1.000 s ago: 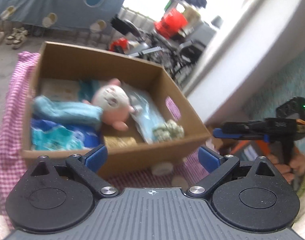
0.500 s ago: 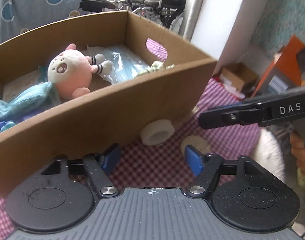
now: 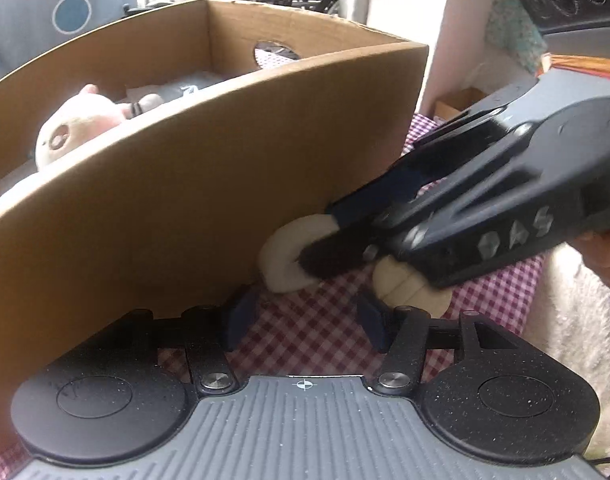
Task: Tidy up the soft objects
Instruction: 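Move the right gripper down beside the box and grasp the white tape roll, then carry the white tape roll into the box and release it with the right gripper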
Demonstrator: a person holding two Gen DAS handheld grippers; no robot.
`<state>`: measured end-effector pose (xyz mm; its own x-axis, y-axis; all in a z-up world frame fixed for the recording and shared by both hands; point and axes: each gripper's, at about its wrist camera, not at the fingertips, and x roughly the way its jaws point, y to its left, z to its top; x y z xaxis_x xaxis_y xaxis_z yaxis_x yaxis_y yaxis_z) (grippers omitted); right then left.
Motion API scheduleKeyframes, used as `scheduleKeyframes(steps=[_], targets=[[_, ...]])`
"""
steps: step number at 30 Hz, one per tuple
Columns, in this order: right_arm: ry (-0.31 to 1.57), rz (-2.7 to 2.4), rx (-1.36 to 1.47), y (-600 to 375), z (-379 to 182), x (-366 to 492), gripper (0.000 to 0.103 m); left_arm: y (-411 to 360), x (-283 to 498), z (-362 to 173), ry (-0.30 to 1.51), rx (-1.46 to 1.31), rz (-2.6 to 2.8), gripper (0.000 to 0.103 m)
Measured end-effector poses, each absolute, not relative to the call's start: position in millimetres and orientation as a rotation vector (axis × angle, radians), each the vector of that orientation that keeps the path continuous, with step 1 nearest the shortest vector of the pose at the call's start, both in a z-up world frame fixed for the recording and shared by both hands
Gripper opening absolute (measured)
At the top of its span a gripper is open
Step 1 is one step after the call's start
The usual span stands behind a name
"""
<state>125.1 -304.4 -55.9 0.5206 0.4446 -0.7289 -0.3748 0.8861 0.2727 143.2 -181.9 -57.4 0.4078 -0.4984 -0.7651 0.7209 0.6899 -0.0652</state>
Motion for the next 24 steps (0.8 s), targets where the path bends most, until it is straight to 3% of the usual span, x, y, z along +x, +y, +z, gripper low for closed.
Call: scheduleKeyframes(steps=[8, 15, 24], targets=[[0.910, 0.469, -0.057, -284, -52, 124, 0.018, -180, 130, -57, 0.793, 0.330, -0.784, 0.057], [0.869, 0.489, -0.114, -269, -20, 98, 0.018, -158, 110, -29, 0.742, 0.285, -0.799, 0.057], [0.739, 0.548, -0.159, -244, 60, 67, 0.018, -118, 81, 45, 0.596, 0.227, -0.794, 0.059]])
